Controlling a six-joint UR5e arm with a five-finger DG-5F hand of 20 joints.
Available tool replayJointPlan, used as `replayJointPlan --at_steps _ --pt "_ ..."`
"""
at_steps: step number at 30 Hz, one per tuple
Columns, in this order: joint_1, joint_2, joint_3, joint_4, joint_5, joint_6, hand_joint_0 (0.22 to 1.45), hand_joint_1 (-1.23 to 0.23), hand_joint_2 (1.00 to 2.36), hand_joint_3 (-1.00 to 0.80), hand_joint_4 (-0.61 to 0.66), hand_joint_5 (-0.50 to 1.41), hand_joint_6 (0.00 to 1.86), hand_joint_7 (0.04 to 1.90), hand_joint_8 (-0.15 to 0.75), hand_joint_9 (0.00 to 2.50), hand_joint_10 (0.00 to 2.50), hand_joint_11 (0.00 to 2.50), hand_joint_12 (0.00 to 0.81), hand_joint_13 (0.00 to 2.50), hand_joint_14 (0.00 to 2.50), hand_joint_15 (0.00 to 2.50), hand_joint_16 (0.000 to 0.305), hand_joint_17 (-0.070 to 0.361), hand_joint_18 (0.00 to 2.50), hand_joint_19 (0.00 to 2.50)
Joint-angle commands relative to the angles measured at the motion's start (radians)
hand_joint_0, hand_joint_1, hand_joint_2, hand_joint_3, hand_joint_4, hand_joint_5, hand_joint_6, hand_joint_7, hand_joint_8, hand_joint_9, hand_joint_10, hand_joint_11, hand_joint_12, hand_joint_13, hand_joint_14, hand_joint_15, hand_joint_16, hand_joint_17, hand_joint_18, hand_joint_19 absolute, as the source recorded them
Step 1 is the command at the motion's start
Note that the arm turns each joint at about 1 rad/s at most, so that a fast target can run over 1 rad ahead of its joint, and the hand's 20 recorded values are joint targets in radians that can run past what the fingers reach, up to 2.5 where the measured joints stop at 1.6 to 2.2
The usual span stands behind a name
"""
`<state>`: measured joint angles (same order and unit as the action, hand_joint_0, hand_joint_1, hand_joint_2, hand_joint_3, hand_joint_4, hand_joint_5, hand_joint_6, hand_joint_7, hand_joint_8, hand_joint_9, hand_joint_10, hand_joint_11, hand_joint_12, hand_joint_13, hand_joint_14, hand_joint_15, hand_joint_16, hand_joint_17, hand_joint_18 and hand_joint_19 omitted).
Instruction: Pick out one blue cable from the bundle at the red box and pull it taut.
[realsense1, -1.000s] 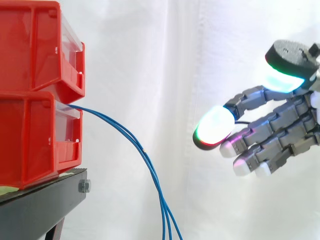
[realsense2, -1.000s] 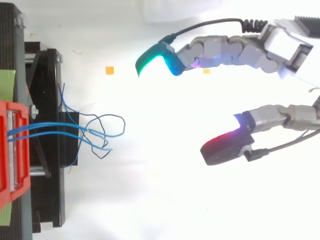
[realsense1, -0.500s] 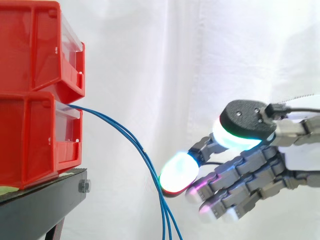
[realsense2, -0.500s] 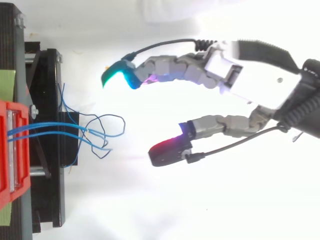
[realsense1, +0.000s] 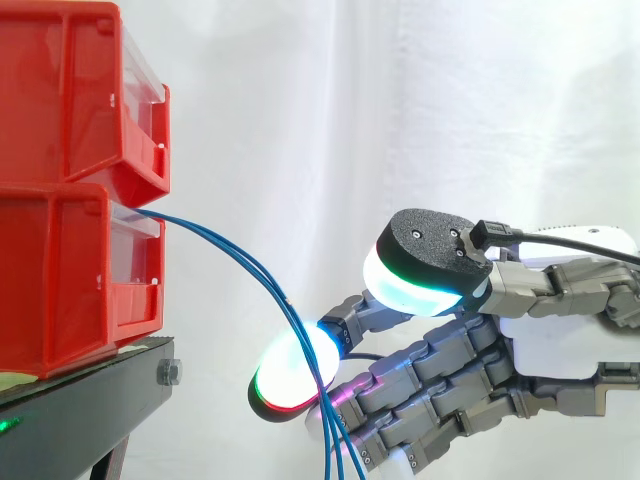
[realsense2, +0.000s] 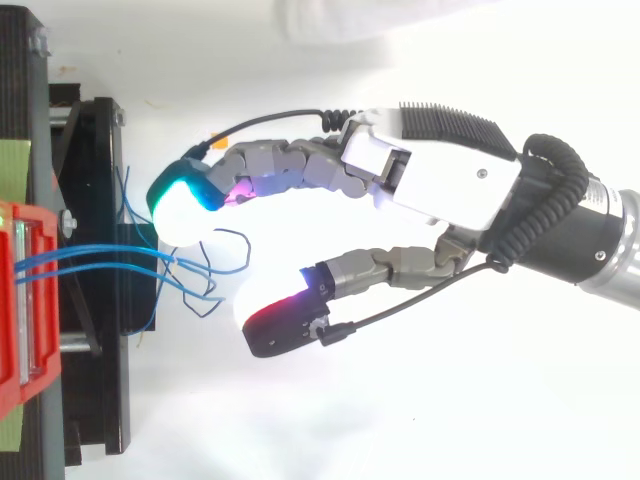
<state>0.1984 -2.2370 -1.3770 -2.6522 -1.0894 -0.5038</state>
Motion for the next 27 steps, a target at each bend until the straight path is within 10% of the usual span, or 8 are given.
replayJointPlan --at_steps 1,27 --pt "0.0 -0.009 0.001 0.012 -0.001 0.024 0.5 -0.48 1.0 -0.5 0.16 -0.18 0.5 0.78 0.228 0.59 0.0 0.14 0.346 0.64 0.01 0.26 0.051 0.115 0.49 0.47" --pt "-0.004 -0.076 0.029 0.14 -0.063 0.165 0.58 -0.5 1.01 -0.37 0.13 -0.15 0.5 1.0 0.22 0.64 0.01 0.19 0.331 0.7 0.01 0.32 0.048 0.107 0.52 0.52"
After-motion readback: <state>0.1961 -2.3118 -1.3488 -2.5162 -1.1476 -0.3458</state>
